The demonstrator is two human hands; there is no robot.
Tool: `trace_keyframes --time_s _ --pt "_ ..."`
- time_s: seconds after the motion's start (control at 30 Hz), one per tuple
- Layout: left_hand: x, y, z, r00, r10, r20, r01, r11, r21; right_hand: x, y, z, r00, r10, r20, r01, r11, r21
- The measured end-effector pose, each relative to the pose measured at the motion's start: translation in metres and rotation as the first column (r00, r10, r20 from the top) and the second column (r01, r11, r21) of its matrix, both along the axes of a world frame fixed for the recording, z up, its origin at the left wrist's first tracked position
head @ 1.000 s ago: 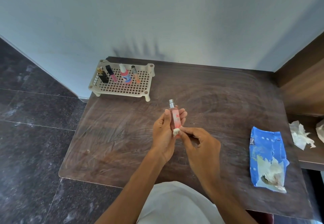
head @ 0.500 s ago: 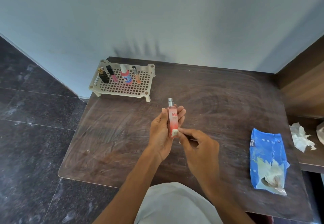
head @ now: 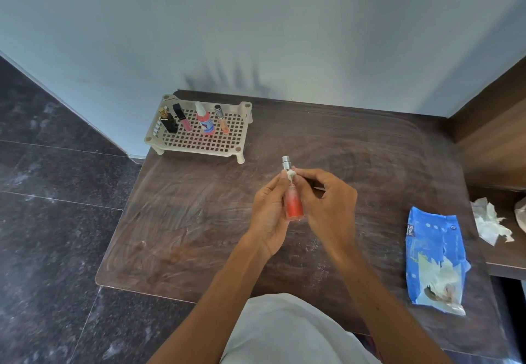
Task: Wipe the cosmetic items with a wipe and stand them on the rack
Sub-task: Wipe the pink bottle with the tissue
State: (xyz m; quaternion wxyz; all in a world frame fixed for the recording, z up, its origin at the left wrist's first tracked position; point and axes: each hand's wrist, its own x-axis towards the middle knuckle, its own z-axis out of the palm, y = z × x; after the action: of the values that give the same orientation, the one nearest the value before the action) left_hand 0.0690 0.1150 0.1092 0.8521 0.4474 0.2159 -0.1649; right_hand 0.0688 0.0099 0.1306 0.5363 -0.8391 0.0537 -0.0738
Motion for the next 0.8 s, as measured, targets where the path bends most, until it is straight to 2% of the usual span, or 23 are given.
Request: trace_keyframes --time_s 0.13,0.27,0.43,0.67,0.8 --pt "0.002 0.001 0.000 0.994 0.087 -0.061 -0.089 0.996 -0.031 -0.009 -0.003 0.002 0.998 0.007 -0.057 -0.003 0.997 0.073" --pt "0.001 0.003 -0.003 0.982 0.161 -0.101 -0.169 0.982 -0.084 -0.035 0.000 -0.007 0.998 0.008 -0.062 -0.006 0.999 0.038" --pt "-0.007 -0.007 -0.003 0.991 0.129 -0.040 -0.127 0.991 0.035 -0.029 0.003 -0.007 0.999 -0.019 -0.044 0.020 1.000 0.024" --pt "-0.012 -0.004 -0.002 1.000 -0.001 -0.020 0.000 1.000 -0.017 0.003 0.002 0.004 0.999 -0.028 -0.030 0.029 0.998 0.050" --pt "-0.009 -0.003 0.000 0.999 0.025 -0.027 -0.025 1.000 -0.002 -0.012 0.001 0.002 1.000 0.026 -0.013 -0.026 1.000 0.008"
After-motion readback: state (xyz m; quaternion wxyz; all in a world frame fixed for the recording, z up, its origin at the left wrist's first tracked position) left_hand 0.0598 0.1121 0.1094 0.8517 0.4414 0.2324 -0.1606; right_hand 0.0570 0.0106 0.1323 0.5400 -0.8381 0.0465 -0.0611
